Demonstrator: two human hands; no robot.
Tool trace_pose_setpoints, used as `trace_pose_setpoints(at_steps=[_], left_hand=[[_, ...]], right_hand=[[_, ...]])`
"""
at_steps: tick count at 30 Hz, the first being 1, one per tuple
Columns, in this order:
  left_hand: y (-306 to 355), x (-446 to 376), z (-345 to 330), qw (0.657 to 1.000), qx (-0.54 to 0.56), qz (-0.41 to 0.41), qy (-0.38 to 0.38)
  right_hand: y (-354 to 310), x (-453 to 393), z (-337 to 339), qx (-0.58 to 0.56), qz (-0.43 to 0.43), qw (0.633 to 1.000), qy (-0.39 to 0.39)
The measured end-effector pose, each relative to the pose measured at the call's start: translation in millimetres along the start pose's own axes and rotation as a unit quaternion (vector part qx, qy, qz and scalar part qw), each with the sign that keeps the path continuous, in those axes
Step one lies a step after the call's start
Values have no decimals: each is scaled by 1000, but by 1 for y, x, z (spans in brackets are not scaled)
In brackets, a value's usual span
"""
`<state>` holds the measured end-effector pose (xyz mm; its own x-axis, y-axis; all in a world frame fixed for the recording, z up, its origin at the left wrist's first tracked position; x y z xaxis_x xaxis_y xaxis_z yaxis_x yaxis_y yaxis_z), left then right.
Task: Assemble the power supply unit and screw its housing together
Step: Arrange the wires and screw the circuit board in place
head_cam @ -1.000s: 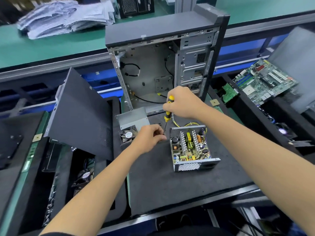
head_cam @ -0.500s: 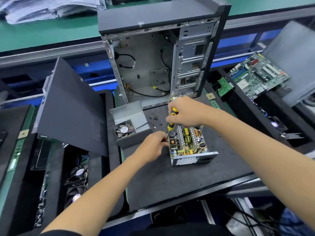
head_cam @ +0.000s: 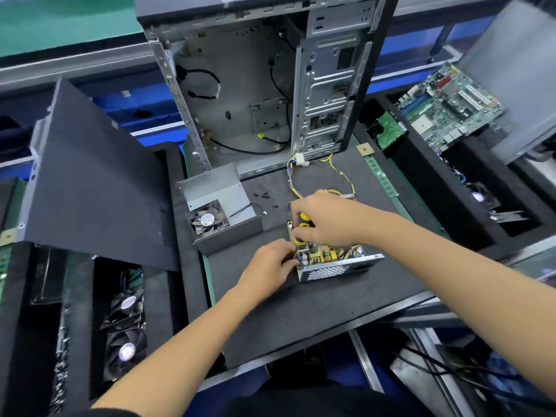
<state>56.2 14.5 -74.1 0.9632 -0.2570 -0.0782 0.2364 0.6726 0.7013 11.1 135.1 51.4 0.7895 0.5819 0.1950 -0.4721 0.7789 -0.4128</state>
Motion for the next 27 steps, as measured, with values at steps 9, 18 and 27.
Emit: trace_pose_setpoints(at_steps=[9,18,27], left_hand=[[-1,6,-12,997,38,68,7],[-8,9,-13,993,95,72,13],[-15,11,-16,991,116,68,6]], right_hand=[[-1,-2,-4,11,14,1000,-16],[4,-4,-13,15,20,999,-34],[10,-3,-17,22,19,999,-31]])
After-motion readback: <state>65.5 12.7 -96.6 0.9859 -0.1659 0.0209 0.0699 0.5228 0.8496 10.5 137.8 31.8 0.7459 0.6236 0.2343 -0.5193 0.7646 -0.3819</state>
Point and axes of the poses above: each hand's wrist, its own x-axis away from the middle knuckle, its own z-axis out of the back of the hand, y = z × x, the point moved 4 cm from there along -x, towards the middle knuckle, and after that the axes turned 5 degrees about y, right-handed, at the moved point
